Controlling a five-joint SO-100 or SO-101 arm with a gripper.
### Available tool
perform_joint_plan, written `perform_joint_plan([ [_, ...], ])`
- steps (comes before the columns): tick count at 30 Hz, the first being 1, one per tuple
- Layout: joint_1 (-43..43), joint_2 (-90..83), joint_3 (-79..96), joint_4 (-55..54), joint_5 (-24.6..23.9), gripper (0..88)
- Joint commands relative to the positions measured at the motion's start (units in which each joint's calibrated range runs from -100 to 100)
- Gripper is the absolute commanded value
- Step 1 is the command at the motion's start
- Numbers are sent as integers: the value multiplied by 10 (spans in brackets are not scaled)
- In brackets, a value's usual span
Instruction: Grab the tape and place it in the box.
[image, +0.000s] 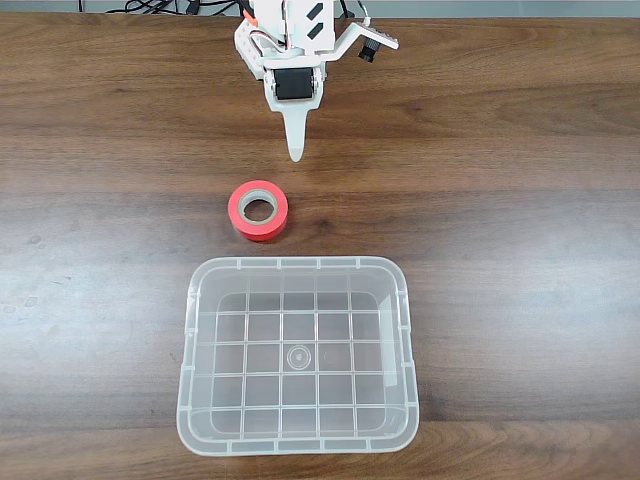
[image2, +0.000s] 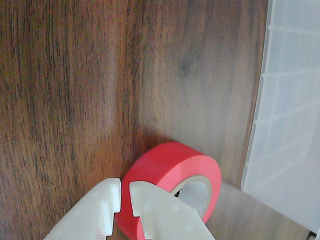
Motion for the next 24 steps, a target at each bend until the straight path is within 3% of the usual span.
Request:
perform_joint_plan([
  [1,2,-6,-5,-7,-1,19],
  [24,5,-6,-9,-39,-3,13],
])
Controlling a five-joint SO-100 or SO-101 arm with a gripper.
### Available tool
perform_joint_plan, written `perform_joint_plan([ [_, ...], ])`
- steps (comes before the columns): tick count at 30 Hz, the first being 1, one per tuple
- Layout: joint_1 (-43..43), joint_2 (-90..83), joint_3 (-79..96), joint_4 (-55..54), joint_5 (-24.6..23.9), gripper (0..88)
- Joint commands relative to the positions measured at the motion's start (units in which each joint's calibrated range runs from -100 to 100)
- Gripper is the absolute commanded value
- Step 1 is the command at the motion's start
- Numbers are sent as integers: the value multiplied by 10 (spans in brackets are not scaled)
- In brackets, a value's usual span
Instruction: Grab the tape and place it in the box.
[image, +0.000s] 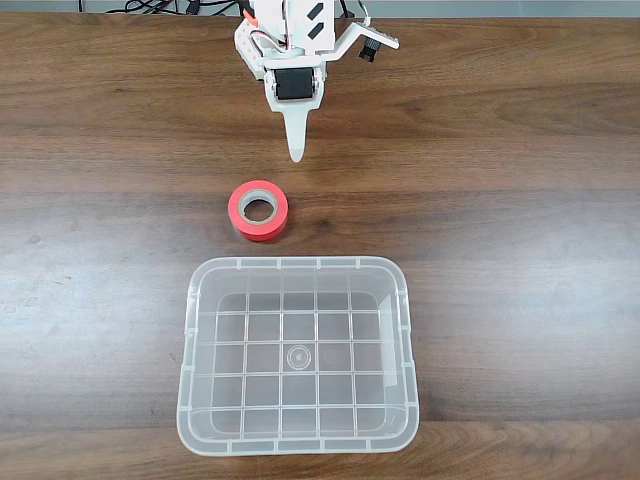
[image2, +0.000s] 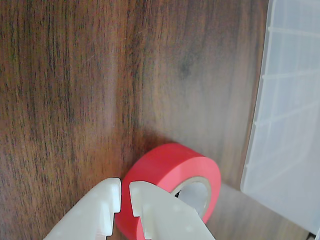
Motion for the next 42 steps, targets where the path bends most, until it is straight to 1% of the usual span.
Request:
perform_joint_plan([
  [1,16,-6,-11,-34,-2,13],
  [4,60,-6,-27,-41,-3,13],
  [11,131,-4,-62,-40,1,13],
  [19,138,-1,-140,-27,1,13],
  [22,130,25,-194,24,0,13],
  [25,130,89,-261,68,-3,13],
  [27,130,144,-306,75,-3,13],
  [37,130,451,-551,77,1,13],
  [42,109,577,-582,56,-5,13],
])
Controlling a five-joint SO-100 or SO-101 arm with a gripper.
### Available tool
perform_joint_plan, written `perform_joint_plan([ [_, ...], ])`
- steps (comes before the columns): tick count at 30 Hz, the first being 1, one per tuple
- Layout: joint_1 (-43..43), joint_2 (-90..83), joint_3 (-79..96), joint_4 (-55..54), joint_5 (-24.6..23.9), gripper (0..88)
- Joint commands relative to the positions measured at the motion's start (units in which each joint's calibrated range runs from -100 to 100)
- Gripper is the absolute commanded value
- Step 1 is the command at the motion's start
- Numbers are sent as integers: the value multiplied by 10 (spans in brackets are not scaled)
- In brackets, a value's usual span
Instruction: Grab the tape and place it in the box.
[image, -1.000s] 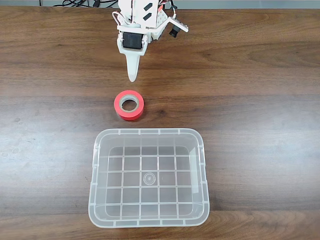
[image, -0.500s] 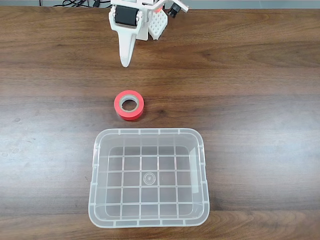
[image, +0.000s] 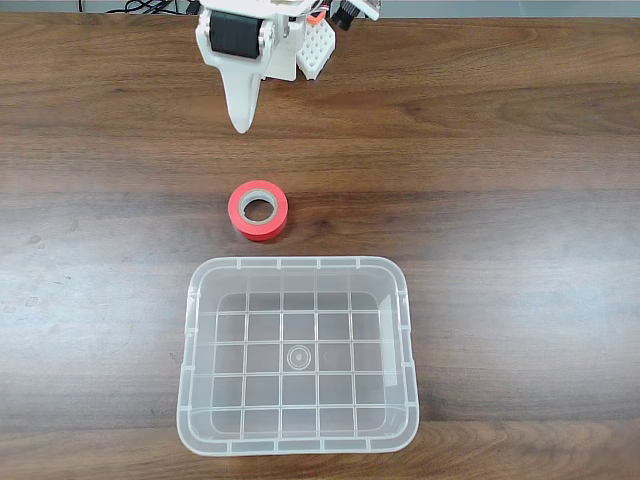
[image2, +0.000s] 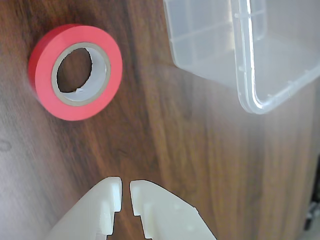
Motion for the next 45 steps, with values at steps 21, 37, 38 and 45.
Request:
perform_joint_plan([
  [21,-19,327,18,-145,1,112],
  [37,-12,331,48,-153,15,184],
  [38,-12,332,54,-162,16,184],
  [45,-13,333,98,-223,33,184],
])
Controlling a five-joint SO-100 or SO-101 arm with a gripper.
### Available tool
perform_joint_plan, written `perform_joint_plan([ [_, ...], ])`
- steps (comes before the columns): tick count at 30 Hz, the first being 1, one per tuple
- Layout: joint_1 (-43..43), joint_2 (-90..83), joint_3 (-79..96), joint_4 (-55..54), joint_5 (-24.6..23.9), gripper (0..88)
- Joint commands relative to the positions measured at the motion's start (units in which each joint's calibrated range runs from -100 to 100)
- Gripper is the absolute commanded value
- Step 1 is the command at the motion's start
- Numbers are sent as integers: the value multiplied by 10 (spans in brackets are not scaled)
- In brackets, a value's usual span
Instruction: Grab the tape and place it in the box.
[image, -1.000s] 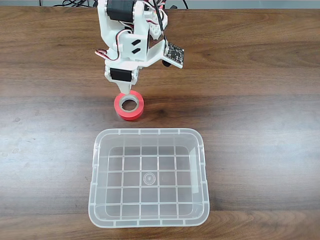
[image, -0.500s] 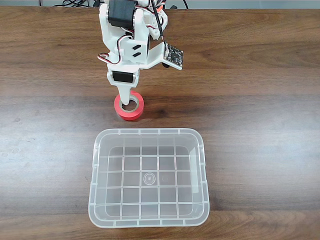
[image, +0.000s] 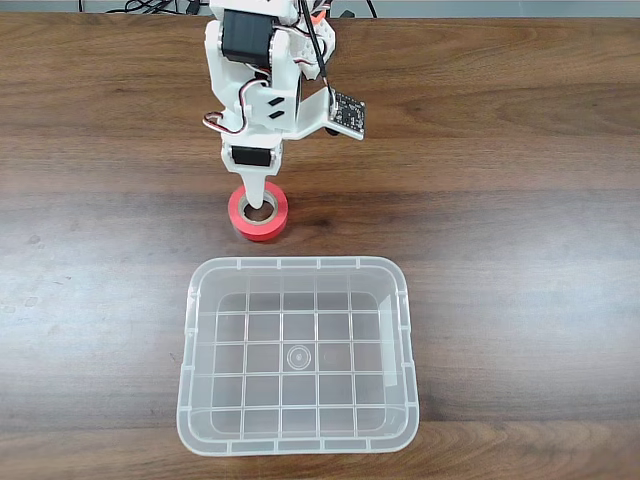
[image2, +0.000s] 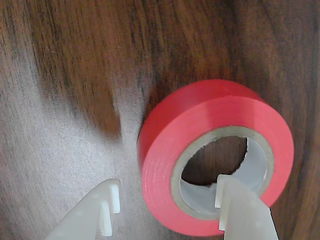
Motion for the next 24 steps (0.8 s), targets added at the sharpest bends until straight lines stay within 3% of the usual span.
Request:
perform_joint_plan([
  [1,6,-2,11,-48,14,184],
  [24,5,-2,15,-43,17,50],
])
